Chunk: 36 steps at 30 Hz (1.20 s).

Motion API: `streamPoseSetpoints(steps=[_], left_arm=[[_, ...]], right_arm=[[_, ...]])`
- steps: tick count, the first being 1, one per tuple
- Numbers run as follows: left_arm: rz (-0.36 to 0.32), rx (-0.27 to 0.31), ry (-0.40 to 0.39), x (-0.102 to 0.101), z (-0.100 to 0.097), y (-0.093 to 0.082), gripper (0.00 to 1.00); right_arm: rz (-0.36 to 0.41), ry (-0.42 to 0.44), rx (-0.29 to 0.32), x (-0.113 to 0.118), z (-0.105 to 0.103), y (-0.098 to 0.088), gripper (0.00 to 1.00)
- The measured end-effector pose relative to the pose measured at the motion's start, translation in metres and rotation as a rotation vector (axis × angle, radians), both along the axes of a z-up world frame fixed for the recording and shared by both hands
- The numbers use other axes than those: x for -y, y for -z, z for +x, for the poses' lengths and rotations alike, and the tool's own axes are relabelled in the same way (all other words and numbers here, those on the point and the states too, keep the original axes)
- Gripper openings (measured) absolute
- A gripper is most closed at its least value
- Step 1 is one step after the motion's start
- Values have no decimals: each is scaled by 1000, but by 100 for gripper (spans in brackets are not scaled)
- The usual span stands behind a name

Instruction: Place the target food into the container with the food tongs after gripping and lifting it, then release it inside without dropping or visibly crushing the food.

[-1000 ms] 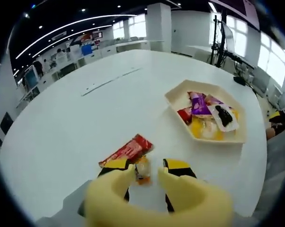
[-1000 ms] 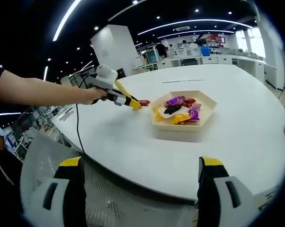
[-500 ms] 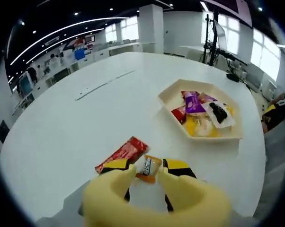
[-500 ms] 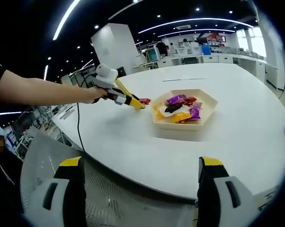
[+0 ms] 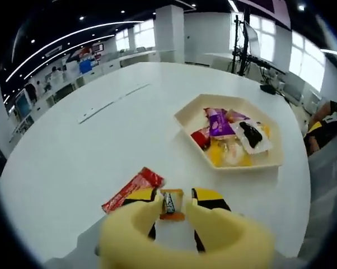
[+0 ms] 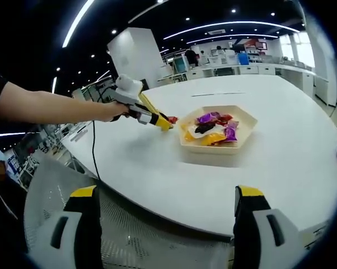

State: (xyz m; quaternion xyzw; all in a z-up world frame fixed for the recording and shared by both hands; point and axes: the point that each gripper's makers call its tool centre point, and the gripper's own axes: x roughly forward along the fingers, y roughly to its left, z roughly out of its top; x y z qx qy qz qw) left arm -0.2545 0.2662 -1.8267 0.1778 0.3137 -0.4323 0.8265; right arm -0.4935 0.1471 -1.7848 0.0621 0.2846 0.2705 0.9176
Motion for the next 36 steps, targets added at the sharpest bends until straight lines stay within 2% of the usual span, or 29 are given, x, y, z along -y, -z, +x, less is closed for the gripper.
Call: streamPoseSetpoints(steps=[6, 14, 22, 31, 36], left_arm=[[0, -7, -2, 1, -1, 0, 18], [26, 21, 20, 1, -4, 0, 17], [23, 7, 0, -8, -5, -1, 18], [-2, 10, -21, -12, -7, -11, 18], [-13, 24, -19, -11, -5, -25, 19]], right_arm=[[0, 0, 0, 0, 0, 0, 100], [0, 1, 0, 0, 0, 0, 100], [-1, -1, 1, 0, 0, 0, 100], [-3, -1, 2, 0, 0, 0, 100], [-4, -6, 0, 0, 0, 0, 100]])
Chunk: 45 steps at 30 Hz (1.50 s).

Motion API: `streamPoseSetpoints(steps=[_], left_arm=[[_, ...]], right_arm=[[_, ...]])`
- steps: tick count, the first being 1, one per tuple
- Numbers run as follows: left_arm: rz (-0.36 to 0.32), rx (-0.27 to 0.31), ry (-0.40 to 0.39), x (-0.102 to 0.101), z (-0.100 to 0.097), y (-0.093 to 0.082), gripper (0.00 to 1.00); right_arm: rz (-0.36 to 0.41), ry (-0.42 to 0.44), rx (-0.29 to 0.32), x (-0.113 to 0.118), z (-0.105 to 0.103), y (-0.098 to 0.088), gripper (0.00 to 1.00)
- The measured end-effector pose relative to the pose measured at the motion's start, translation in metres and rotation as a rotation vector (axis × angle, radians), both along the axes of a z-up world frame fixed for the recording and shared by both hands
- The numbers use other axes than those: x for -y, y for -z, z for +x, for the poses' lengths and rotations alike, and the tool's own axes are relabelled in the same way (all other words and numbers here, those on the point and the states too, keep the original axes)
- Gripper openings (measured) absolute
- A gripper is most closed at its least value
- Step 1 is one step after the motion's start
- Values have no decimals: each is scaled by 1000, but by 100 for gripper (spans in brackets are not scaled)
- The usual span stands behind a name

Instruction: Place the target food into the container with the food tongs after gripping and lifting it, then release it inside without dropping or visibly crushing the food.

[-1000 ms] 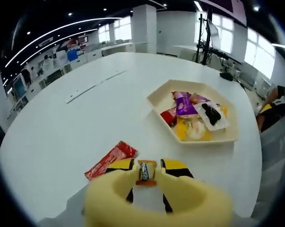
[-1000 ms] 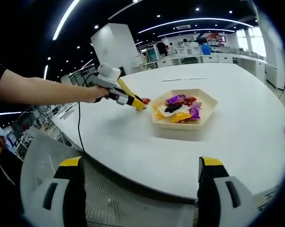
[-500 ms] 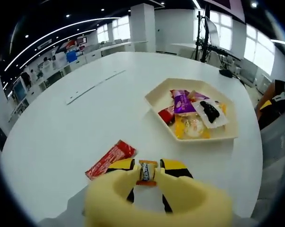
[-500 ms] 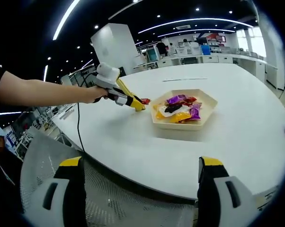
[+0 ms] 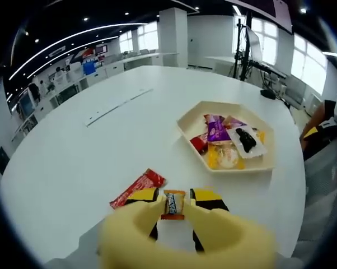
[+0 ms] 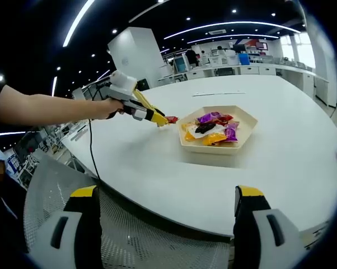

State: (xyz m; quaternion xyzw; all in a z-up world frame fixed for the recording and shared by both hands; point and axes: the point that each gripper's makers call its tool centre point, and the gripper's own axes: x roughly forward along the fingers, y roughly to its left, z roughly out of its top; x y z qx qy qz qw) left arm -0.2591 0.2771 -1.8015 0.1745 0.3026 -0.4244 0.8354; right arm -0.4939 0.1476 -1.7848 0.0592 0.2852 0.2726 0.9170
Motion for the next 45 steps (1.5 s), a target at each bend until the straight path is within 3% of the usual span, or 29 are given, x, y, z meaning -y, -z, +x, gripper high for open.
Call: streamPoseSetpoints(steps=[16, 22, 26, 45], left_arm=[[-15, 48, -18, -3, 5, -38, 18], [28, 53, 7, -1, 3, -27, 15], [4, 27, 2, 3, -1, -23, 16], [-7, 27, -4, 6, 2, -25, 18]], right_arm=[[0, -4, 3, -1, 0, 0, 100], [0, 1, 3, 0, 0, 0, 100], [0, -1, 3, 0, 0, 0, 100], [1, 1, 2, 0, 0, 0, 100]])
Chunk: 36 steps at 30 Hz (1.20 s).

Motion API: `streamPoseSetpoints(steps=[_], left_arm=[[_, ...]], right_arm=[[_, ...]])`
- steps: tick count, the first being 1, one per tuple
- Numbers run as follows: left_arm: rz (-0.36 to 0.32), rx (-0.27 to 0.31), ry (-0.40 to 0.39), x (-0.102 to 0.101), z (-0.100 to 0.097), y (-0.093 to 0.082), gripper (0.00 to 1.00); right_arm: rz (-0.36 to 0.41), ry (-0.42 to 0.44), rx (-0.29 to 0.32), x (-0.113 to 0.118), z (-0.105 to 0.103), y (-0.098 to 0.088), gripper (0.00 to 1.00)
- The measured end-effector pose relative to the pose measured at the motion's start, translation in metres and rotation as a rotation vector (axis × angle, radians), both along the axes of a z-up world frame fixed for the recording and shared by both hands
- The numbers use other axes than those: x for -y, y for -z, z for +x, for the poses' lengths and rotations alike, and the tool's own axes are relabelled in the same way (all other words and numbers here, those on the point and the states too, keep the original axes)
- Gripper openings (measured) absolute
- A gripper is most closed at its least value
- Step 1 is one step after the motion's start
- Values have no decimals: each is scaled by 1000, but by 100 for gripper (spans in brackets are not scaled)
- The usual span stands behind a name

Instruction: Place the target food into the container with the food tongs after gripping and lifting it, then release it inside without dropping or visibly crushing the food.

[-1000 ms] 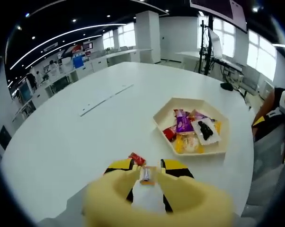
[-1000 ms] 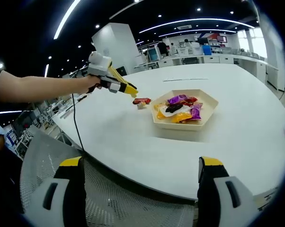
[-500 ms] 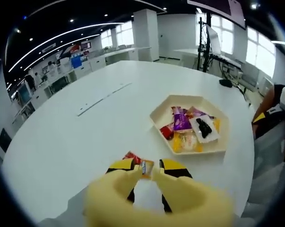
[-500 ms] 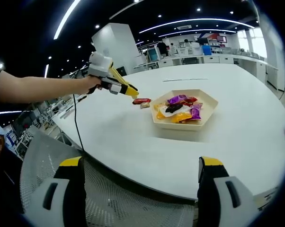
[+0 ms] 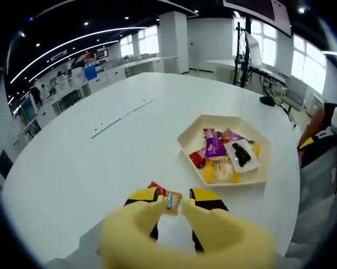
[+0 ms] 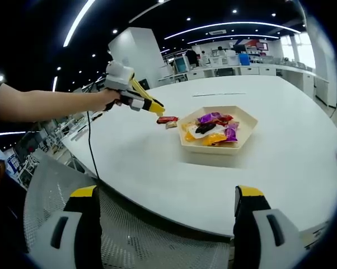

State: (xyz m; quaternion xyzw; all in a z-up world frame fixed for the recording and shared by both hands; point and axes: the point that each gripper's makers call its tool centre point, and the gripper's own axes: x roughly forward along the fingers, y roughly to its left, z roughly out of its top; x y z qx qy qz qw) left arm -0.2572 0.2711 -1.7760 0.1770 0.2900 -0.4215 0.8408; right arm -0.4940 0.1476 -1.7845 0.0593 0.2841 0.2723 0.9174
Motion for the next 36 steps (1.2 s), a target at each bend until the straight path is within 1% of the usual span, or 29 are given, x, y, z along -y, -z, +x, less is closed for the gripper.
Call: streamPoseSetpoints(steps=[8, 12, 16, 22, 26, 36], left_arm=[[2, -7, 8, 3, 0, 13, 19], [2, -10, 18, 8, -1, 19, 19], [2, -8, 20, 10, 1, 22, 20], [11, 4, 8, 7, 7, 24, 21], [14, 2, 4, 6, 10, 28, 21], [18, 4, 26, 13, 11, 35, 23]], right_arm=[[0, -3, -6, -1, 0, 1, 100], [0, -3, -7, -1, 0, 1, 100], [0, -2, -7, -1, -1, 1, 100], [1, -2, -8, -1, 0, 1, 100], [1, -4, -8, -1, 0, 1, 100], [2, -4, -9, -1, 0, 1, 100]])
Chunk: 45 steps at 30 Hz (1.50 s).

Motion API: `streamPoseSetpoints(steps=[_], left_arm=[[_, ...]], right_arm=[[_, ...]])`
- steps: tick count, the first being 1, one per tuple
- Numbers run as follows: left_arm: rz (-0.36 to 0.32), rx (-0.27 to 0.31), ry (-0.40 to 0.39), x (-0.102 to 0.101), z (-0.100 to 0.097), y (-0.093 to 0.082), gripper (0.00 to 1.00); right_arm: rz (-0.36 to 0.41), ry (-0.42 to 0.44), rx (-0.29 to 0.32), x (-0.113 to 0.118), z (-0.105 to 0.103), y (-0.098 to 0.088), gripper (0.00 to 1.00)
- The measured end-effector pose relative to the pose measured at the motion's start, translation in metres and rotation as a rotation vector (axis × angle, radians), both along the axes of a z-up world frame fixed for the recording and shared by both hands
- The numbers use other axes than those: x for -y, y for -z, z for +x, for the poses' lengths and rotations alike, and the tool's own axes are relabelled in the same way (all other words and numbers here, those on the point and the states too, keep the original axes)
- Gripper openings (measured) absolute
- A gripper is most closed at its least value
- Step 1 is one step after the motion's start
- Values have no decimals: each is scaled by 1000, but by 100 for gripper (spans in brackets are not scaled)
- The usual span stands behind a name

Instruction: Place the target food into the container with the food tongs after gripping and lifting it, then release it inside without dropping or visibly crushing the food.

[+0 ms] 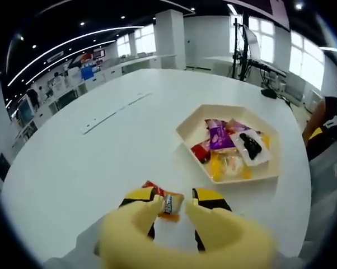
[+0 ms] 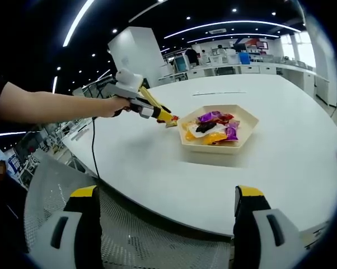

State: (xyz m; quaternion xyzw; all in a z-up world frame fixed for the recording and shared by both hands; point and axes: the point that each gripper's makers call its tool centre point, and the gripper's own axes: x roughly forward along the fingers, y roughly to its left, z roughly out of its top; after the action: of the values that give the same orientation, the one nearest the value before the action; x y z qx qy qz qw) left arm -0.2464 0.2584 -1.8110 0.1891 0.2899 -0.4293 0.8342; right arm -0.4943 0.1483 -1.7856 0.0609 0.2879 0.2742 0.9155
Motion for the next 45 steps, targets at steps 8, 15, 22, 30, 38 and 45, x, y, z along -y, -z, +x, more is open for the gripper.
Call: streamPoseSetpoints(steps=[8, 15, 22, 30, 38, 45], left_arm=[[16, -15, 3, 0, 2, 8, 24], [20, -37, 6, 1, 2, 16, 24], [-8, -83, -6, -1, 5, 17, 25], [-11, -124, 15, 1, 4, 19, 24], [-12, -129, 35, 4, 0, 18, 18], [-16, -116, 19, 5, -2, 17, 16]], right_arm=[[1, -1, 0, 0, 0, 0, 100], [2, -1, 0, -1, 0, 0, 100], [3, -5, -2, -1, 0, 0, 100], [4, -6, -4, -1, 0, 0, 100], [4, -5, -4, -1, 0, 0, 100], [5, -6, -2, -2, 0, 0, 100]])
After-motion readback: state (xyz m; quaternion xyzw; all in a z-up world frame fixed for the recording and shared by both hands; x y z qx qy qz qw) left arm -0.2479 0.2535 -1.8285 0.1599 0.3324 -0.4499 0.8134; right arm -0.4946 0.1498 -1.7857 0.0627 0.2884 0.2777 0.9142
